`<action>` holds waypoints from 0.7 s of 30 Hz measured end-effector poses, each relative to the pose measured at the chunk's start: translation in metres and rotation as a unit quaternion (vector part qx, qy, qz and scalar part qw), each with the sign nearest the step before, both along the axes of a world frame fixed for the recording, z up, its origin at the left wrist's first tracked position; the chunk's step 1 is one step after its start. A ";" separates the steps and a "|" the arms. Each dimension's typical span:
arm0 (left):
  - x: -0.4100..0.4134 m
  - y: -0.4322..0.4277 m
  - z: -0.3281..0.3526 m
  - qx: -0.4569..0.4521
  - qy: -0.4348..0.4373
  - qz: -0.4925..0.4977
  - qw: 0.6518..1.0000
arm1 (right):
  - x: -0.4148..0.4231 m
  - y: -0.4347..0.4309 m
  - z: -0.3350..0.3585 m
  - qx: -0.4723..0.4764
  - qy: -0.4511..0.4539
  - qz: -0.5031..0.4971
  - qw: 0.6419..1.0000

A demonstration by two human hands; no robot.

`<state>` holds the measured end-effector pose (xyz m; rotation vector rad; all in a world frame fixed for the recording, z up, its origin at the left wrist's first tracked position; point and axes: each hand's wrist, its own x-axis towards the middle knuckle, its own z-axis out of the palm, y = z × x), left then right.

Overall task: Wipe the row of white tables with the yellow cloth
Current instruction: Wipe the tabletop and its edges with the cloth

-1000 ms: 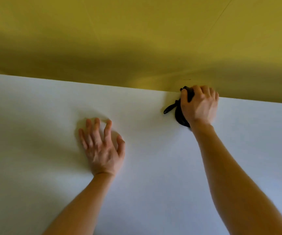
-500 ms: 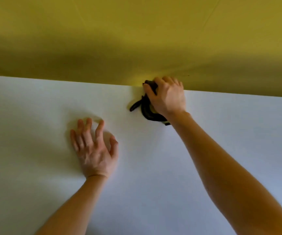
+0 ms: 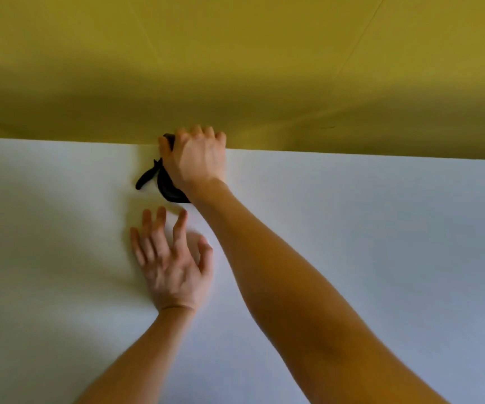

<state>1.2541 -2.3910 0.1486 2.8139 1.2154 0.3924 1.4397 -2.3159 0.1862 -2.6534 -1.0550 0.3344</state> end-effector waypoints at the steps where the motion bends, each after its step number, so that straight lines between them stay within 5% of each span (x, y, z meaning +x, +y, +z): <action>1: 0.000 0.001 -0.001 0.001 -0.003 0.001 1.000 | 0.009 -0.011 -0.003 0.013 0.005 0.006 1.000; 8: 0.001 0.000 0.002 -0.025 -0.019 0.003 1.000 | 0.114 -0.216 -0.015 0.043 -0.080 -0.156 0.984; 13: 0.001 0.001 0.002 -0.028 -0.013 0.005 1.000 | 0.100 -0.183 -0.014 -0.028 -0.123 -0.315 0.941; 18: 0.001 0.001 0.006 -0.023 0.000 0.004 1.000 | 0.002 -0.028 0.001 -0.022 -0.055 -0.084 0.995; 21: 0.000 -0.001 0.003 -0.012 0.003 0.001 1.000 | -0.003 -0.012 0.000 -0.003 -0.026 0.001 1.000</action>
